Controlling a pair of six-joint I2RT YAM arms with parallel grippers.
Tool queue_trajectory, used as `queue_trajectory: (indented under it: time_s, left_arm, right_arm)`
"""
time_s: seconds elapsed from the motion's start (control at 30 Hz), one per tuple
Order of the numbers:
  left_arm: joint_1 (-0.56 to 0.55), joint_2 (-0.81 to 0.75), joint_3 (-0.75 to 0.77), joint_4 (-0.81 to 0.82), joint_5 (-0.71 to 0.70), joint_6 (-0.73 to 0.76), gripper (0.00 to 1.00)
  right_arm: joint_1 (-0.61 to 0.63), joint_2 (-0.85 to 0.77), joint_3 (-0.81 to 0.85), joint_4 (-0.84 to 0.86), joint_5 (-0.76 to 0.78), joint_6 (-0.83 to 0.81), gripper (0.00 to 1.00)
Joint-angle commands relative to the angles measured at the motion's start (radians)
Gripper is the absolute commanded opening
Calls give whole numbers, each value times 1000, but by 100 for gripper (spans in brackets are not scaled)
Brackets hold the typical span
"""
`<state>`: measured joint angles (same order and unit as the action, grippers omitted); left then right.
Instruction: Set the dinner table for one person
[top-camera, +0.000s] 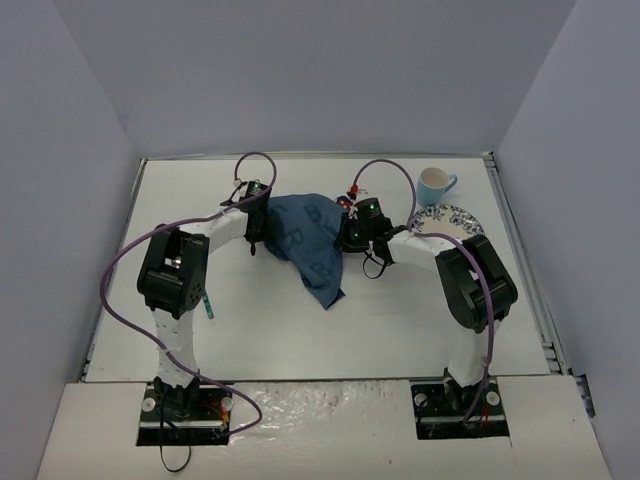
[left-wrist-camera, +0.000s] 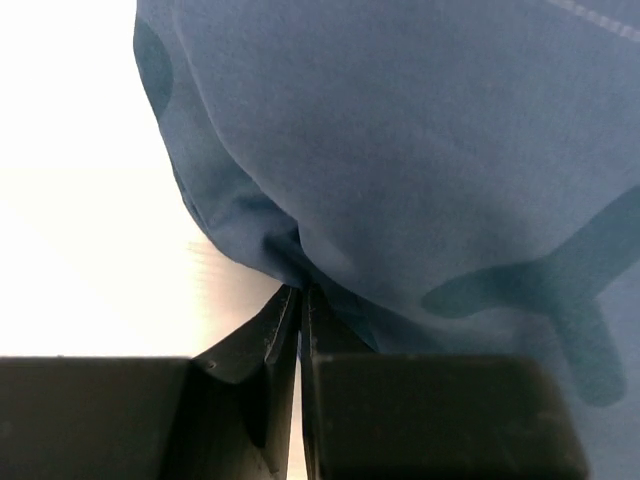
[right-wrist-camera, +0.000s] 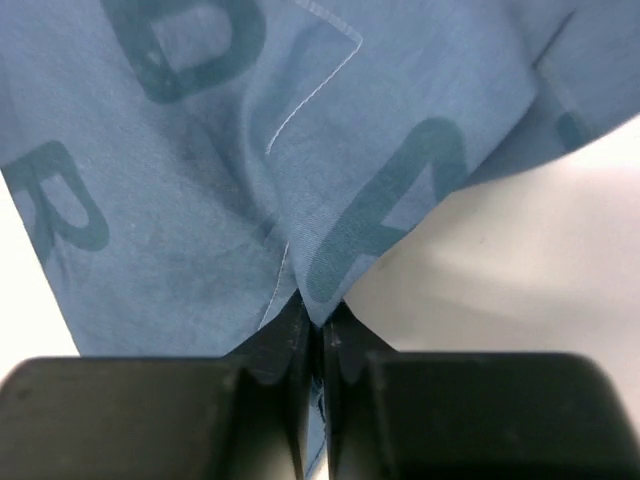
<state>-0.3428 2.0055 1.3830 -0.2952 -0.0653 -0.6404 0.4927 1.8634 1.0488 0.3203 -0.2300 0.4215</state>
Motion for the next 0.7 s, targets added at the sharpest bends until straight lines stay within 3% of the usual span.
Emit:
queue_trajectory:
  time_s: [0.0, 0.3, 0.67]
  left_arm:
    - [52, 7, 61, -207, -150, 170, 0]
    - [113, -63, 217, -330, -307, 414, 0]
    - [113, -231, 254, -372, -356, 515, 0]
  right_arm:
    - [0, -119, 103, -64, 114, -65, 0]
    - [-46, -307, 103, -221, 231, -59, 0]
    - [-74, -418, 208, -373, 265, -72, 0]
